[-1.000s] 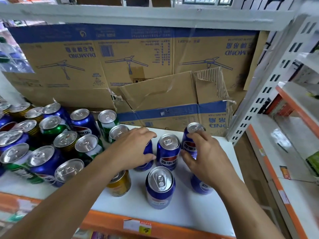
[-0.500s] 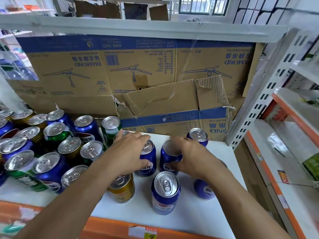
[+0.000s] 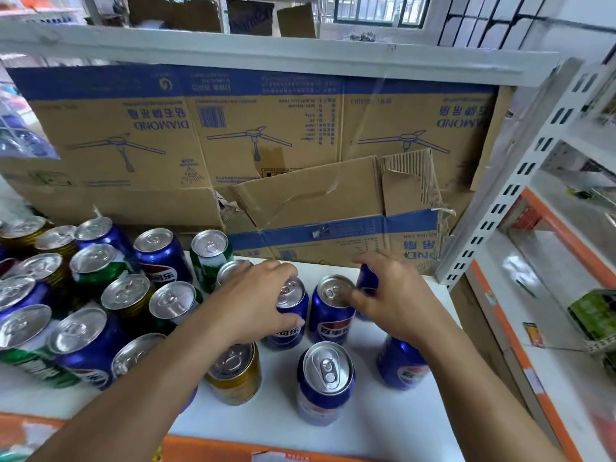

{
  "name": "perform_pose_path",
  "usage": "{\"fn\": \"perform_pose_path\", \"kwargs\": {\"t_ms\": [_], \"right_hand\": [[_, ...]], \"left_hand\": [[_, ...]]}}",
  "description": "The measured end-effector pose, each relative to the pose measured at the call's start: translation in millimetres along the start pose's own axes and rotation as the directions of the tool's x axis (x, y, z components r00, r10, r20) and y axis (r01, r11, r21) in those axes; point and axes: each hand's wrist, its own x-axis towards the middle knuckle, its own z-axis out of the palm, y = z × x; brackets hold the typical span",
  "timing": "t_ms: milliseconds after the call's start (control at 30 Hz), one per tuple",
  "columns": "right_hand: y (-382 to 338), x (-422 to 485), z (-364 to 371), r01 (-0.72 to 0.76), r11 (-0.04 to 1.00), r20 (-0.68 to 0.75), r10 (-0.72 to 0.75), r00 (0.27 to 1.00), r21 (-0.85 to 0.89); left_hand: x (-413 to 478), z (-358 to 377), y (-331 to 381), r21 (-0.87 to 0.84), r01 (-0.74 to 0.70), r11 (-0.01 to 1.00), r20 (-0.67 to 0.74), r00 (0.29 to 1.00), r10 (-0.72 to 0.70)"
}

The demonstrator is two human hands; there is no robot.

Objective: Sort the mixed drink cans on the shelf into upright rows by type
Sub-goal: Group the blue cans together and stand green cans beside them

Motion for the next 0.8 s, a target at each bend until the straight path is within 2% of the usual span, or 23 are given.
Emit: {"fn": "perform_pose_path", "kwargs": {"t_ms": [133, 200, 300, 433, 667, 800], "right_hand": [[-6, 9, 9, 0.11, 0.986, 0.192, -0.085, 0.978, -0.124], [-10, 12, 14, 0.158, 0.968, 0.234, -0.11, 0.966, -0.197], [-15, 21, 16, 0.185, 0.954, 0.179, -0.145, 0.973, -0.236], [-11, 39, 14, 0.107, 0.96, 0.106, -0.082, 0.991, -0.259], [-8, 66, 17, -0.039, 0.97, -0.01, 0.038, 0.999, -0.238], [-2, 70, 12, -0.065, 0.966, 0.064, 0.083, 0.994, -0.25]], "left_hand": [[0, -2, -1, -0.033, -0.03, 0.999, -0.026, 0.999, 0.029], [1, -1, 0, -0.021, -0.038, 0.999, -0.015, 0.999, 0.038], [3, -1, -1, -0.03, -0.056, 0.998, -0.01, 0.998, 0.056], [7, -5, 3, -0.063, -0.06, 0.996, -0.002, 0.998, 0.06], [28, 0, 26, -0.157, -0.18, 0.971, -0.008, 0.983, 0.181], [35, 9, 33, -0.233, -0.211, 0.949, -0.018, 0.977, 0.213]]}}
